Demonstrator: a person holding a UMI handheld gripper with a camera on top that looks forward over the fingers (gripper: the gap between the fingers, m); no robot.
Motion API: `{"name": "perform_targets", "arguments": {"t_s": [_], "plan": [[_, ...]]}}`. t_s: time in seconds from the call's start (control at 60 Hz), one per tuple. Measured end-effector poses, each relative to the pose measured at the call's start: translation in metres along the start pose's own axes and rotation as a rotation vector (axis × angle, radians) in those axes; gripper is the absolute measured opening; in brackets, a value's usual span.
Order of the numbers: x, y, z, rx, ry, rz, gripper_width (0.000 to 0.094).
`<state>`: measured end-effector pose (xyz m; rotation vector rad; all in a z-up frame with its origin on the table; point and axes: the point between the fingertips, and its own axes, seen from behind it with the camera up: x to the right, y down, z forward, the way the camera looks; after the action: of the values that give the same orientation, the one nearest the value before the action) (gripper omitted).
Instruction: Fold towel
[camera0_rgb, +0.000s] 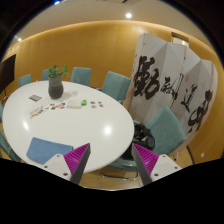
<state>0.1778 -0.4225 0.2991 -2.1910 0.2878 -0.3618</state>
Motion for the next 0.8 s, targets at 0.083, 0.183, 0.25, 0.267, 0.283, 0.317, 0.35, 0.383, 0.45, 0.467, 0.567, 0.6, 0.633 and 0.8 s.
{"name": "perform_targets", "arguments": {"t_s": [0.083, 0.183, 0.25, 0.267, 0.283, 0.317, 0.35, 0.383, 0.45, 0.467, 0.567, 0.6, 0.633, 0.8], "plan": [[-0.002, 0.015, -0.004, -0.025, 0.021, 0.010, 0.0870], [-0.020, 0.051, -0.008, -0.055, 0.044, 0.015, 0.0871], [-0.040, 0.077, -0.011, -0.093, 0.042, 0.019, 0.0862], [-0.048, 0.084, -0.011, -0.101, 0.039, 0.020, 0.0860], [-0.053, 0.093, -0.012, -0.107, 0.033, 0.021, 0.0860], [-0.077, 0.108, -0.011, -0.126, 0.025, 0.021, 0.0859], [-0.100, 0.122, -0.011, -0.144, 0.009, 0.018, 0.0858], [-0.124, 0.135, -0.012, -0.158, -0.007, 0.020, 0.0860], [-0.182, 0.158, -0.011, -0.181, -0.053, 0.035, 0.0863], [-0.199, 0.162, -0.010, -0.186, -0.069, 0.039, 0.0860], [-0.305, 0.175, -0.002, -0.195, -0.178, 0.057, 0.0863], [-0.337, 0.173, 0.003, -0.184, -0.213, 0.062, 0.0863], [-0.374, 0.171, 0.011, -0.171, -0.236, 0.063, 0.0868], [-0.503, 0.148, 0.067, -0.108, -0.308, 0.044, 0.0876]]}}
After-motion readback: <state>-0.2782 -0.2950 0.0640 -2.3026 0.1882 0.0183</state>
